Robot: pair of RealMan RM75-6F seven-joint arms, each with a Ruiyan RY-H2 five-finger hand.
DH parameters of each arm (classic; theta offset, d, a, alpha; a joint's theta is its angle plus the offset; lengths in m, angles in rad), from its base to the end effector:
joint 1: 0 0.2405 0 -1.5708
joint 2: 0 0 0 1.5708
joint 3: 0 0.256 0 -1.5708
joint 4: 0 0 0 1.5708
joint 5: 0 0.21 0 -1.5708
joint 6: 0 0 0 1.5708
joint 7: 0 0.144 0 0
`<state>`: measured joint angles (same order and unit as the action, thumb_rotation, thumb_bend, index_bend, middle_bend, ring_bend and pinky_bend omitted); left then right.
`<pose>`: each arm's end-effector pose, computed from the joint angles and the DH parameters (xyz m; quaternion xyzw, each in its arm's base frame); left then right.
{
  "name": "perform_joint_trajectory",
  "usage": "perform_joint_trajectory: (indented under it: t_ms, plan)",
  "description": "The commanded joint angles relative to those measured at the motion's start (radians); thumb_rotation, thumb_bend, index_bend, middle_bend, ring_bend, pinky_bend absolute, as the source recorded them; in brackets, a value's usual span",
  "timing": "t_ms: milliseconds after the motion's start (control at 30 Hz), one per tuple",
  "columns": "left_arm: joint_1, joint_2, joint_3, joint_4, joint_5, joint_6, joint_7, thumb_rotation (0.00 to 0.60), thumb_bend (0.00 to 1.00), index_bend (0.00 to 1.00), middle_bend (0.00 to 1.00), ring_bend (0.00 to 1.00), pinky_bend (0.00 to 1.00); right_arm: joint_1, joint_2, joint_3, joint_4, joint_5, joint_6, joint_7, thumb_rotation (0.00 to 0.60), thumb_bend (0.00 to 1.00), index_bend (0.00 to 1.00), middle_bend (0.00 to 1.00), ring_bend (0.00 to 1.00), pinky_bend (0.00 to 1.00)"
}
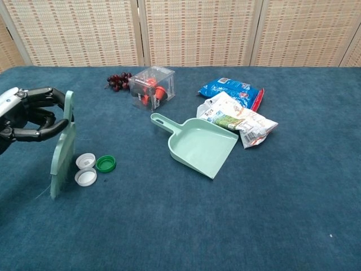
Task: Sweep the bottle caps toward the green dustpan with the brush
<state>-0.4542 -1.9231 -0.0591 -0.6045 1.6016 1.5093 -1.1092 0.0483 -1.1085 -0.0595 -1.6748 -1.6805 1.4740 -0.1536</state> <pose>-0.2624 0.2961 -0.0211 -0.4848 -0.5208 -0.6656 0.2251 -0.2900 -0.1432 0.1322 0.6799 -0.3583 0.3485 0.5366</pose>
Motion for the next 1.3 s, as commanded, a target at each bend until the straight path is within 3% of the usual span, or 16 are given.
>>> perform_joint_trajectory:
  t_ms: [33, 567, 1000, 1167, 1300]
  plan:
    - [-0.010, -0.033, 0.012, 0.031, 0.011, 0.001, 0.001, 0.600, 0.66, 0.76, 0.87, 0.82, 0.92, -0.001, 0.002, 0.000, -0.002, -0.002, 0.004, 0.002, 0.600, 0.28, 0.00, 0.00, 0.00, 0.00]
    - [-0.076, -0.157, 0.011, 0.083, 0.030, 0.018, 0.010, 0.600, 0.66, 0.76, 0.87, 0.82, 0.92, -0.004, 0.018, 0.000, -0.009, -0.004, 0.010, 0.026, 0.600, 0.28, 0.00, 0.00, 0.00, 0.00]
    - [-0.149, -0.325, 0.041, 0.105, 0.072, 0.013, 0.032, 0.600, 0.65, 0.76, 0.87, 0.82, 0.92, -0.015, 0.045, 0.002, -0.016, -0.019, 0.046, 0.069, 0.600, 0.28, 0.00, 0.00, 0.00, 0.00]
    - [-0.169, -0.312, 0.031, 0.077, 0.087, 0.079, 0.056, 0.600, 0.64, 0.76, 0.87, 0.82, 0.92, -0.013, 0.045, 0.002, -0.014, -0.018, 0.038, 0.073, 0.600, 0.28, 0.00, 0.00, 0.00, 0.00]
    - [-0.172, -0.245, 0.026, 0.041, 0.098, 0.131, 0.101, 0.600, 0.64, 0.76, 0.86, 0.82, 0.92, -0.012, 0.044, -0.001, -0.015, -0.023, 0.034, 0.068, 0.600, 0.28, 0.00, 0.00, 0.00, 0.00]
